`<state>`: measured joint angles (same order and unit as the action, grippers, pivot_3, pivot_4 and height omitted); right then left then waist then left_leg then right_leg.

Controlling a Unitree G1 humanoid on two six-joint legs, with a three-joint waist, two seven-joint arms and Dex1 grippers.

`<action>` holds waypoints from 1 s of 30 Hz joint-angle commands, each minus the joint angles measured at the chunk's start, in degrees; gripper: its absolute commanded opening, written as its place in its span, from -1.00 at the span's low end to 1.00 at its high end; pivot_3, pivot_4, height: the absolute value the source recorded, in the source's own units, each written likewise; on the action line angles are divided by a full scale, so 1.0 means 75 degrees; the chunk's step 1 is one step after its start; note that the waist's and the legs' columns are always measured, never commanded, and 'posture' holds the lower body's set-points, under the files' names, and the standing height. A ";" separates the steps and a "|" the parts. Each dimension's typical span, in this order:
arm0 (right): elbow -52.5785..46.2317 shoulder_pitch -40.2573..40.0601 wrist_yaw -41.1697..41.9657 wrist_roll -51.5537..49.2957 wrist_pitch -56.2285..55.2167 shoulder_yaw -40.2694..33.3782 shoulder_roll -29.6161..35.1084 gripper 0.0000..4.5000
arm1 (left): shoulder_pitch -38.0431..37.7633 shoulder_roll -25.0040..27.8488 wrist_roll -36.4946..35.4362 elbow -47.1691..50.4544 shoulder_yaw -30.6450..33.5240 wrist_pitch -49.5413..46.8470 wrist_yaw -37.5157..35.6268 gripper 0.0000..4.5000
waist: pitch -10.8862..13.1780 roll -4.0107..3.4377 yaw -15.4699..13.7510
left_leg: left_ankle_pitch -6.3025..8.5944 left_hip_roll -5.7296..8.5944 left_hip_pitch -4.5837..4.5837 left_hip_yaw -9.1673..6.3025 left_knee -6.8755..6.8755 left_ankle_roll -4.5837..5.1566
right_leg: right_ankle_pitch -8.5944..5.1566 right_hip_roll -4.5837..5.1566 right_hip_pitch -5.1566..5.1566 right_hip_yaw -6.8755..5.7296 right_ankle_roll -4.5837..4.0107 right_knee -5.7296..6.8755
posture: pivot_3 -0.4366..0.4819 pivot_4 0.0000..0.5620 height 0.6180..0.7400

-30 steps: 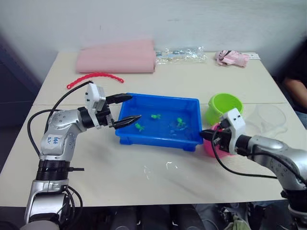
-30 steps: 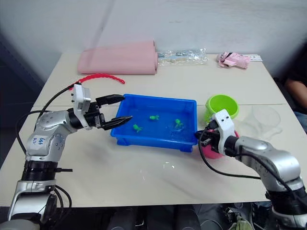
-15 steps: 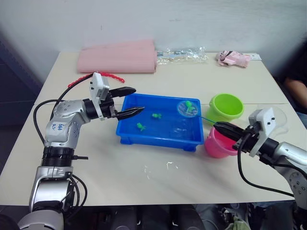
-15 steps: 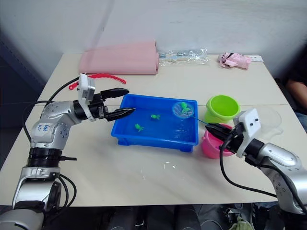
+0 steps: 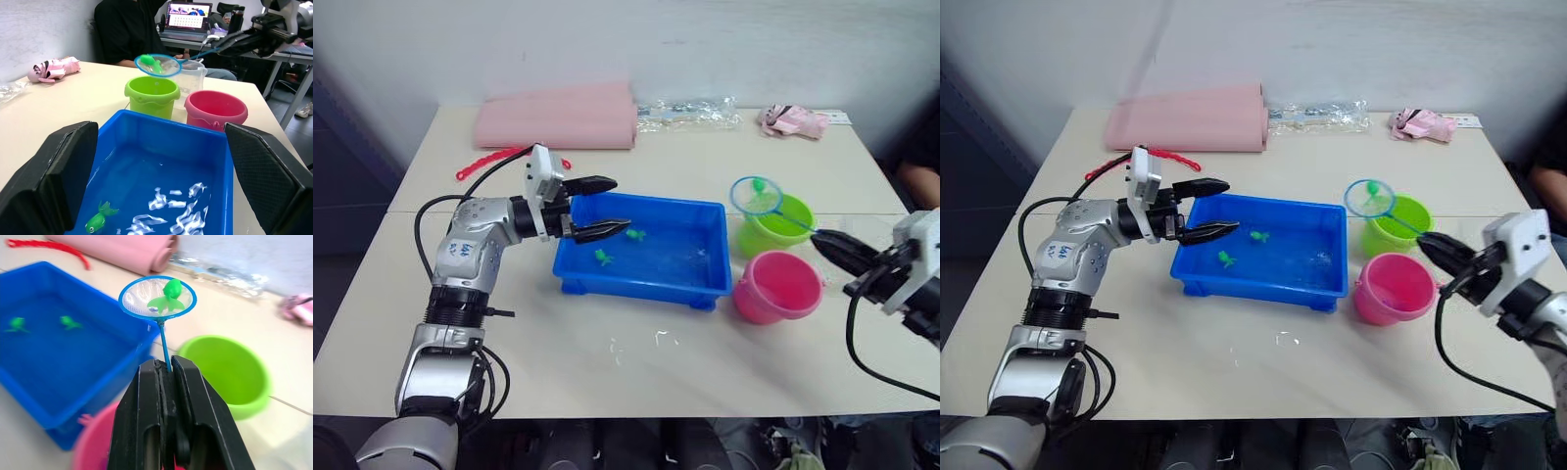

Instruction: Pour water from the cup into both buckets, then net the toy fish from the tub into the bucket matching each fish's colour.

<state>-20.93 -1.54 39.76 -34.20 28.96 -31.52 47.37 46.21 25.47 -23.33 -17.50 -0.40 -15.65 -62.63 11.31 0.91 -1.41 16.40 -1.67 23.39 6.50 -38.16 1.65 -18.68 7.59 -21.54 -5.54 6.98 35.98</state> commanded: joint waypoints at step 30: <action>0.4242 0.0811 -0.2239 0.7596 -0.8132 0.1773 0.2690 -1.00 | 0.0301 -0.0047 0.0259 0.0309 -0.0091 -0.0407 0.0330 0.99 | 0.0001 -0.0002 0.0052 | -0.0010 -0.0002 -0.0024 0.0035 -0.0001 -0.0015 | 0.0001 -0.0004 -0.0007 0.0045 0.0003 -0.0001 | -0.05 -0.47 1.00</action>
<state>10.30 3.58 23.84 23.56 -31.12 -17.50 66.24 48.77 24.54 -21.02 -18.01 -1.77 -18.80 -60.06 11.31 0.89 -1.02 16.32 -1.69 23.21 6.76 -38.17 1.54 -18.67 7.56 -21.60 -5.21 7.00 35.96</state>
